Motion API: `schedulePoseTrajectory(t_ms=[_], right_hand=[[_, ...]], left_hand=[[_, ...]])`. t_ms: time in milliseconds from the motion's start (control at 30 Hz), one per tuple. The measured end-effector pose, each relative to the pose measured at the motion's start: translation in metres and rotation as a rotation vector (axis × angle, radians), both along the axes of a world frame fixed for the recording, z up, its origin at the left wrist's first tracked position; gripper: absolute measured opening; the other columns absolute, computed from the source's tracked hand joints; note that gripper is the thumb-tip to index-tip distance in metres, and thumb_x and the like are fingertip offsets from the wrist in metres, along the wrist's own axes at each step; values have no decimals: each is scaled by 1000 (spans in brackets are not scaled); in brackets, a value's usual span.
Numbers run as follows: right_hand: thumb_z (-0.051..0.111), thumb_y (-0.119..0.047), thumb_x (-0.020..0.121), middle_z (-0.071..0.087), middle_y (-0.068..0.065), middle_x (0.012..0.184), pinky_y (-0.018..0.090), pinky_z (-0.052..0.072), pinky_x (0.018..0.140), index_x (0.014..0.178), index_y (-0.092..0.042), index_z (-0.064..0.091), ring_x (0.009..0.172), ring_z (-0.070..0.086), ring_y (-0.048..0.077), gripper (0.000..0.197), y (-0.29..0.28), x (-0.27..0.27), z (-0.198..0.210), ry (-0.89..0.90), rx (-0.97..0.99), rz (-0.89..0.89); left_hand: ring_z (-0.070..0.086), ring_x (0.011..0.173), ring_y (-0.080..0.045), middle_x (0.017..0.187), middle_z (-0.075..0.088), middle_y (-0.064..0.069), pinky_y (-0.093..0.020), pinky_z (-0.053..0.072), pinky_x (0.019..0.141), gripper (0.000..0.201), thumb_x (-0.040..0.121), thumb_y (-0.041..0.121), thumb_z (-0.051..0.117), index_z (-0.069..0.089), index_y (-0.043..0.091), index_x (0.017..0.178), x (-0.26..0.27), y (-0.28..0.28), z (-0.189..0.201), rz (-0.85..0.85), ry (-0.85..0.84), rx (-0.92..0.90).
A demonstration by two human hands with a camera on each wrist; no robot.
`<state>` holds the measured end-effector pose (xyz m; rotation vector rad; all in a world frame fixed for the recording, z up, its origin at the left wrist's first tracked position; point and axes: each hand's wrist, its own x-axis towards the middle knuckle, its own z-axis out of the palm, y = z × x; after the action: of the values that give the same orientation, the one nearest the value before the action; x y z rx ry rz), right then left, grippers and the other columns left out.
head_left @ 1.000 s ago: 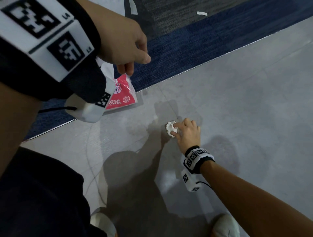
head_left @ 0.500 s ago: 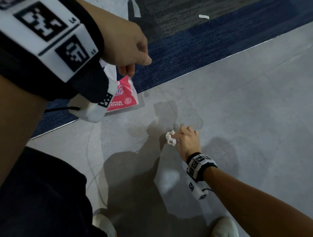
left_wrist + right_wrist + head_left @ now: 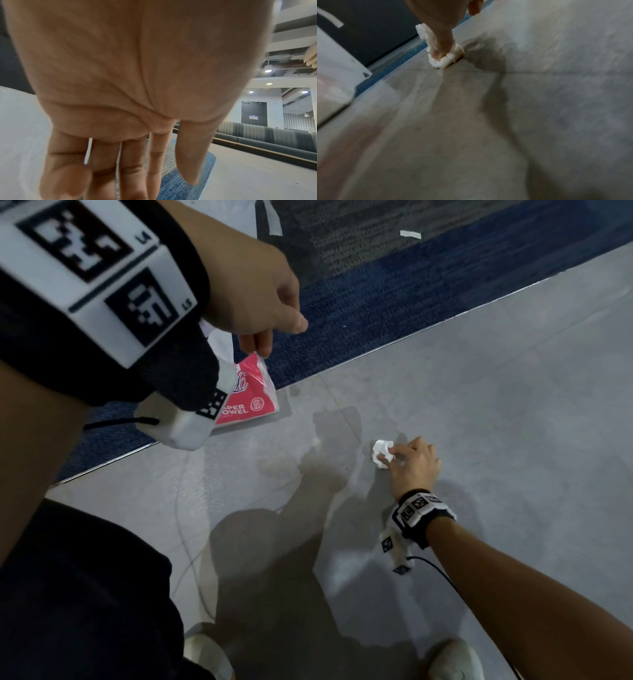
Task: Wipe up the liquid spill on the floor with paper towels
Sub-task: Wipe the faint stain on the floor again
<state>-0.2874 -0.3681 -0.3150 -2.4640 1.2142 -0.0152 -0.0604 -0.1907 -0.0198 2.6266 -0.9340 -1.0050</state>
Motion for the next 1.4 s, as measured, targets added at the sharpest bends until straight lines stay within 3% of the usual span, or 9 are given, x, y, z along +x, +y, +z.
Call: schedulePoseTrajectory(t_ms=[333, 500, 667, 833, 933, 1000, 1200, 1300, 1400], right_hand=[[69, -9, 74, 52, 4, 85, 33, 21, 70, 83, -24, 72, 89, 48, 30, 17, 41, 0, -4, 12, -2, 198], [73, -12, 72, 42, -7, 79, 33, 22, 69, 79, -27, 72, 84, 45, 26, 17, 38, 0, -5, -33, -4, 324], [75, -17, 71, 49, -2, 80, 33, 25, 67, 77, -27, 69, 77, 45, 24, 13, 27, 2, -4, -6, -106, 510], [73, -13, 68, 52, -1, 79, 33, 28, 65, 75, -23, 66, 74, 48, 25, 14, 23, 6, -2, -15, -192, 672], [65, -10, 64, 52, -2, 79, 33, 23, 66, 76, -21, 62, 75, 43, 21, 17, 25, 10, -1, -11, -235, 755], [67, -11, 61, 53, -2, 81, 33, 23, 66, 77, -20, 60, 77, 44, 21, 20, 27, 13, 2, 31, -267, 801], [76, -9, 65, 55, 3, 79, 36, 25, 67, 75, -20, 58, 76, 49, 26, 23, -9, 48, 12, 95, -378, 683], [74, -14, 73, 57, 3, 80, 34, 21, 68, 79, -17, 62, 78, 52, 28, 13, -28, 64, 26, 26, -360, 564], [66, -26, 85, 59, 6, 87, 35, 22, 71, 89, -13, 65, 86, 50, 30, 14, -34, 75, 40, -83, -308, 460]], left_hand=[[65, 72, -12, 73, 70, 2, -23, 38, 57, 32, 96, 37, 45, 60, 13, 113, 0, -1, -2, -5, 10, 4], [65, 72, -11, 74, 71, 1, -24, 38, 55, 33, 96, 37, 45, 60, 13, 112, 1, -2, -3, -5, 12, 0], [64, 71, -13, 74, 71, 0, -24, 38, 55, 33, 96, 36, 45, 60, 12, 112, 3, 1, -4, -3, 16, 9], [66, 70, -15, 74, 71, -1, -26, 43, 59, 33, 96, 36, 45, 59, 13, 114, 5, 6, -4, -8, 21, 25], [66, 69, -15, 73, 71, -1, -38, 54, 72, 33, 95, 37, 46, 58, 13, 115, 6, 9, -4, -17, 18, 41], [66, 69, -14, 73, 71, -1, -32, 52, 70, 33, 95, 36, 46, 59, 12, 115, 5, 10, -3, -15, 8, 30], [66, 70, -14, 74, 71, 0, -30, 51, 72, 34, 96, 37, 45, 59, 14, 116, 3, 11, 1, -21, -19, 27], [66, 70, -13, 72, 71, 2, -20, 43, 72, 34, 95, 39, 45, 59, 14, 116, 3, 11, 0, -7, -18, 13], [66, 69, -13, 72, 71, 0, -21, 42, 69, 35, 96, 38, 45, 58, 14, 117, 4, 11, 3, -5, -21, 9]])
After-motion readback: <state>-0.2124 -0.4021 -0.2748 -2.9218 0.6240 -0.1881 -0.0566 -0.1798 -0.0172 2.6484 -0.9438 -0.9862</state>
